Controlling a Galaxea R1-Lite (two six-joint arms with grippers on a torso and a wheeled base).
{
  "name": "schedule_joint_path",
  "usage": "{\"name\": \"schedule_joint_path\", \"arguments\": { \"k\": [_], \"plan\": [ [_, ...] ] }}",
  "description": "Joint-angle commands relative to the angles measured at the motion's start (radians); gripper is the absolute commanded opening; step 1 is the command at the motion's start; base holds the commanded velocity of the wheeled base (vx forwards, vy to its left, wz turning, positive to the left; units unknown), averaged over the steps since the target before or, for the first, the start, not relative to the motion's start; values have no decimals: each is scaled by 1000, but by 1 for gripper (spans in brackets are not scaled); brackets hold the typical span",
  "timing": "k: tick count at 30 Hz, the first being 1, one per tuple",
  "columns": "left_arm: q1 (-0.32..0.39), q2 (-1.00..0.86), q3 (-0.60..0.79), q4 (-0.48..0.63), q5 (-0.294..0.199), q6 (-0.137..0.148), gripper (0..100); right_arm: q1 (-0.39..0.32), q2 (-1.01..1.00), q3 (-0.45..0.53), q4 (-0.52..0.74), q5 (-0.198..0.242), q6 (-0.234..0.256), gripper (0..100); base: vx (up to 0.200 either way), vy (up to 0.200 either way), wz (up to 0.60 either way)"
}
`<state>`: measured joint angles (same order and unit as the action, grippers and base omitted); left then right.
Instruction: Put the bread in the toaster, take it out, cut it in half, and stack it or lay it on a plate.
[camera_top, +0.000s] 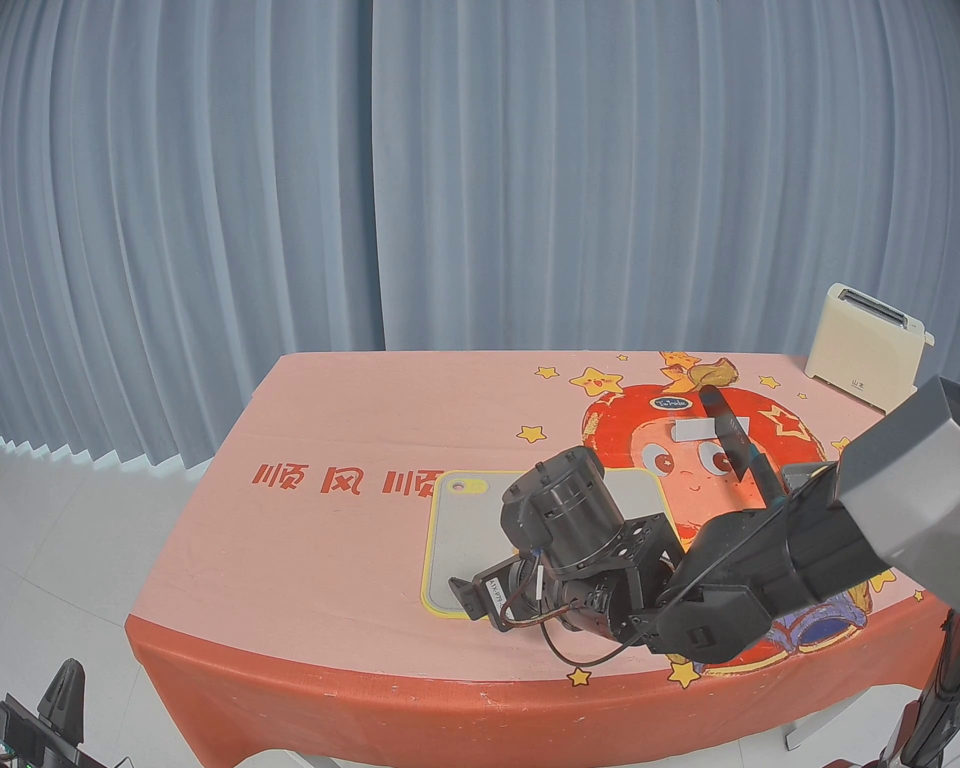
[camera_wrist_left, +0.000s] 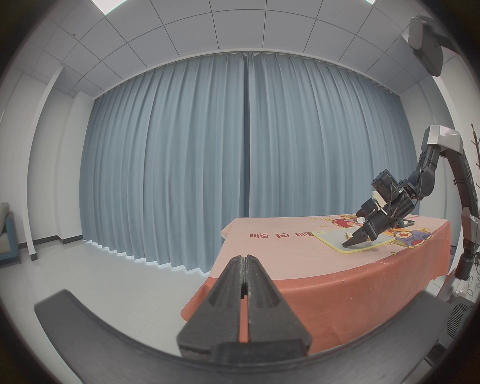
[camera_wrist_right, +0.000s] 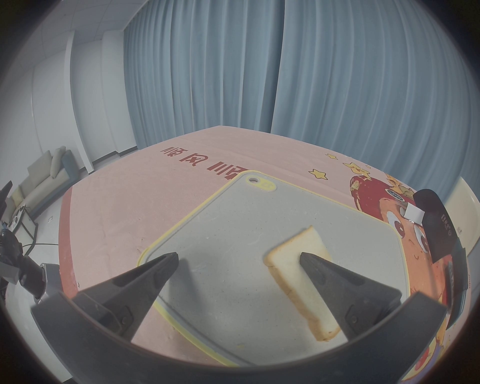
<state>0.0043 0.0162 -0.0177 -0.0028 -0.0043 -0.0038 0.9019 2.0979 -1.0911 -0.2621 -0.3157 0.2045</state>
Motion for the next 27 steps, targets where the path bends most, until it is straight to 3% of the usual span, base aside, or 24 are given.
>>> {"name": "schedule_joint_path", "arguments": {
  "k": [1, 2, 27],
  "plan": [
    [0, -10, 18, 0, 0, -1, 0, 0, 5, 5, 3, 0, 1, 100, 0, 0, 0],
    [0, -10, 18, 0, 0, -1, 0, -1, 5, 5, 3, -2, 1, 0, 0, 0, 0],
    [0, -10, 18, 0, 0, -1, 0, -17, -73, 10, 4, -9, 12, 0, 0, 0, 0]
  ]
}}
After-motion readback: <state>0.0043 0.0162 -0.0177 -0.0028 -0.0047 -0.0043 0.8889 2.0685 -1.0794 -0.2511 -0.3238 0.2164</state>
